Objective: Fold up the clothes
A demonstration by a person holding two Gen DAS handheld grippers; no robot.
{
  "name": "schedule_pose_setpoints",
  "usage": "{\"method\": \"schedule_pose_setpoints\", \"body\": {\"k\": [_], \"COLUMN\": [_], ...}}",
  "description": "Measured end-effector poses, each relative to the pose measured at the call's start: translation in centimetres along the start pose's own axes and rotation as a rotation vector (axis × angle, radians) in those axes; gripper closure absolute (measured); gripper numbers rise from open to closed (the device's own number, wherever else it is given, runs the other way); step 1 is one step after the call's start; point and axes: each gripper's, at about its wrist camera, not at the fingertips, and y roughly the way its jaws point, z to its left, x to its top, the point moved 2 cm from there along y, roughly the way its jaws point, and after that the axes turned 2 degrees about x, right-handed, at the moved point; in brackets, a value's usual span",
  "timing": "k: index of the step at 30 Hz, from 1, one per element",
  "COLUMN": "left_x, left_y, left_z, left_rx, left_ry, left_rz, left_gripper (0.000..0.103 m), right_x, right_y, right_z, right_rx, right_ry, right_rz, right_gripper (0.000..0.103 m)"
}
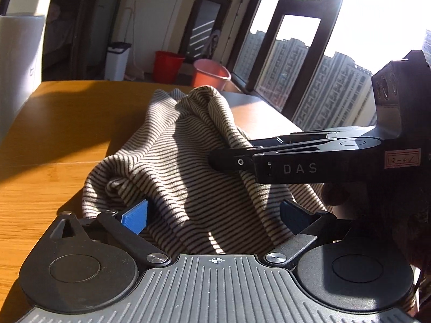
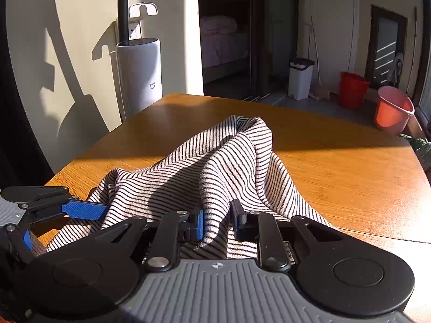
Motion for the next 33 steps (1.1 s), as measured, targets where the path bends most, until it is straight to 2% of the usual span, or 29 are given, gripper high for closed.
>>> {"method": "schedule_pose_setpoints", "body": {"k": [2, 6, 8, 11, 14, 17, 19, 20, 22, 24, 25, 26, 27, 30, 32, 33], "left_x": [0.0, -0.2, -0.4, -0.5, -0.4, -0.2, 0.0, -0.1, -0.4, -0.4, -0.4, -0.3, -0.3, 0.0, 0.0, 0.1], "left_y": [-0.2, -0.3, -0.3, -0.2, -0.4, -0.9, -1.4, -1.5, -1.2, -0.9, -0.7, -0.6, -0.3, 0.9, 1.6, 1.8], "left_z": [0.5, 0.7, 0.7, 1.2, 1.8, 1.9, 2.1, 2.3, 2.7, 2.7, 2.5, 2.3, 1.9, 0.8, -0.1, -0.4], "left_rx": [-0.02, -0.023, -0.017, 0.008, 0.002, 0.016, -0.029, -0.089, -0.159, -0.155, -0.138, -0.126, -0.112, -0.04, 0.018, 0.031], "left_ry": [-0.033, -0.047, -0.045, -0.078, -0.105, -0.11, -0.139, -0.18, -0.259, -0.261, -0.241, -0.229, -0.218, -0.144, -0.066, -0.047], "left_rz": [-0.006, -0.016, -0.017, -0.003, -0.004, -0.005, 0.008, 0.038, 0.092, 0.097, 0.101, 0.105, 0.115, 0.122, 0.112, 0.106], "left_gripper": [0.0, 0.0, 0.0, 0.0, 0.0, 0.0, 0.0, 0.0, 0.001, 0.004, 0.006, 0.017, 0.025, 0.061, 0.068, 0.076], "right_x": [0.5, 1.7, 1.7, 0.6, -1.3, -2.1, -2.6, -2.7, -2.8, -2.9, -2.9, -2.9, -2.9, -2.9, -2.9, -2.8], "right_y": [-0.9, -1.8, -1.0, 1.3, 3.5, 3.5, 3.5, 3.3, 3.0, 2.6, 2.5, 2.4, 2.3, 2.2, 2.1, 2.1], "right_z": [-1.8, -6.7, -8.8, -11.3, -12.2, -12.1, -12.1, -12.3, -12.7, -12.9, -12.9, -13.0, -13.0, -13.1, -13.2, -13.3], "right_rx": [-0.097, -0.379, -0.439, -0.479, -0.461, -0.473, -0.48, -0.477, -0.469, -0.468, -0.47, -0.474, -0.476, -0.474, -0.476, -0.477], "right_ry": [-0.047, -0.151, -0.154, -0.106, -0.037, -0.022, -0.01, 0.001, 0.023, 0.037, 0.042, 0.044, 0.045, 0.052, 0.058, 0.062], "right_rz": [-0.023, -0.072, -0.062, -0.012, 0.029, -0.015, -0.042, -0.049, -0.064, -0.078, -0.084, -0.09, -0.094, -0.102, -0.106, -0.107], "right_gripper": [0.093, 0.093, 0.093, 0.093, 0.092, 0.09, 0.085, 0.082, 0.079, 0.074, 0.071, 0.069, 0.068, 0.067, 0.064, 0.063]}}
